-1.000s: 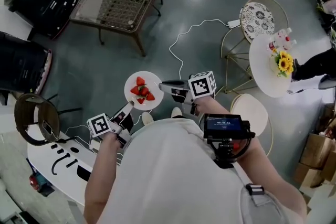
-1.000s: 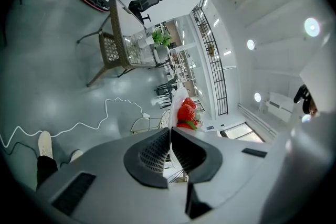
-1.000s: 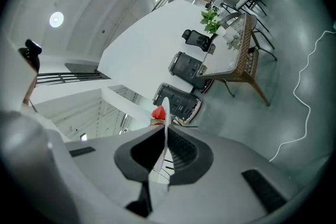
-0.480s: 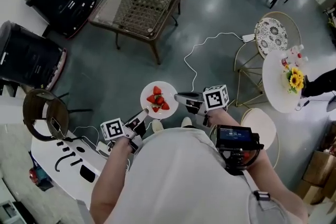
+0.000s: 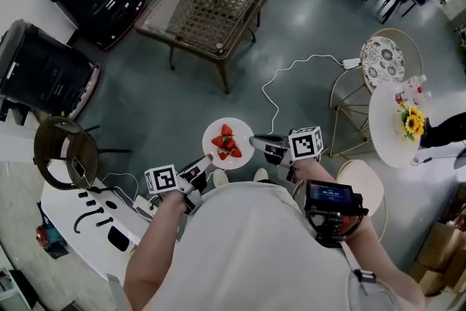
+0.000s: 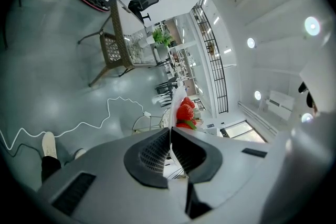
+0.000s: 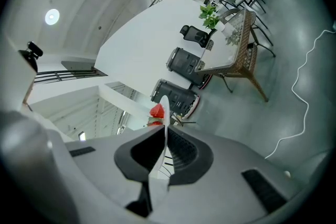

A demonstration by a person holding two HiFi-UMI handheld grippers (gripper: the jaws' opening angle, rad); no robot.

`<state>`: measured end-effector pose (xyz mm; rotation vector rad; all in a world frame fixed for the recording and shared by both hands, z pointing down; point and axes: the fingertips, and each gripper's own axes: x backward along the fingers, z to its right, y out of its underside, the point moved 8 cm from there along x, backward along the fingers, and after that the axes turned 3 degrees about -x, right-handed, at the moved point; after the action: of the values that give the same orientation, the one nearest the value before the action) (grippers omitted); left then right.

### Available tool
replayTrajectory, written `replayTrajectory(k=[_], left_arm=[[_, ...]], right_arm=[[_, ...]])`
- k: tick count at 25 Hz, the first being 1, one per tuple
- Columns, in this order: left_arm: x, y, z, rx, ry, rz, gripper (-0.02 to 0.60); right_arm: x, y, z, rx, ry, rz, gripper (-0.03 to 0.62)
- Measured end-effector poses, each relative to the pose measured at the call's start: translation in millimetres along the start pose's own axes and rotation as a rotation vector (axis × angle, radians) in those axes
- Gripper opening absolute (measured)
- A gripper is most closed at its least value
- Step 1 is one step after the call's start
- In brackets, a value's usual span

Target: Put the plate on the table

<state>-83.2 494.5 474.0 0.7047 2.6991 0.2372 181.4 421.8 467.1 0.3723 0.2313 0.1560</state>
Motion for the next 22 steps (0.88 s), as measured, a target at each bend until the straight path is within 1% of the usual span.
replayTrajectory(k=[5, 8, 12, 17, 19, 22], left_arm=[[-2, -1, -1, -0.005, 0.002, -0.021, 0.017], [-2, -2, 2, -0.017, 0.019, -0.028, 0.015], [-2, -3, 3, -0.042, 0.040, -0.032, 0.015], [0, -6, 5, -0.061, 0.074, -0.044, 0.015], [-1, -7, 5, -0.054, 0.084, -0.045, 0.015], [0, -8, -1, -0.037, 0.069, -0.048, 0.015]], right_arm=[[2, 6, 4, -0.037, 0.016, 0.010, 0.017], [3, 7, 4, -0.085, 0.015, 0.024, 0.017], [2, 9, 0, -0.134, -0.018, 0.037, 0.017], [1, 9, -5, -0.144, -0.058, 0.056, 0.017], [0, 7, -7, -0.138, -0.082, 0.068, 0.017], [1, 9, -5, -0.162, -0.078, 0.076, 0.017]])
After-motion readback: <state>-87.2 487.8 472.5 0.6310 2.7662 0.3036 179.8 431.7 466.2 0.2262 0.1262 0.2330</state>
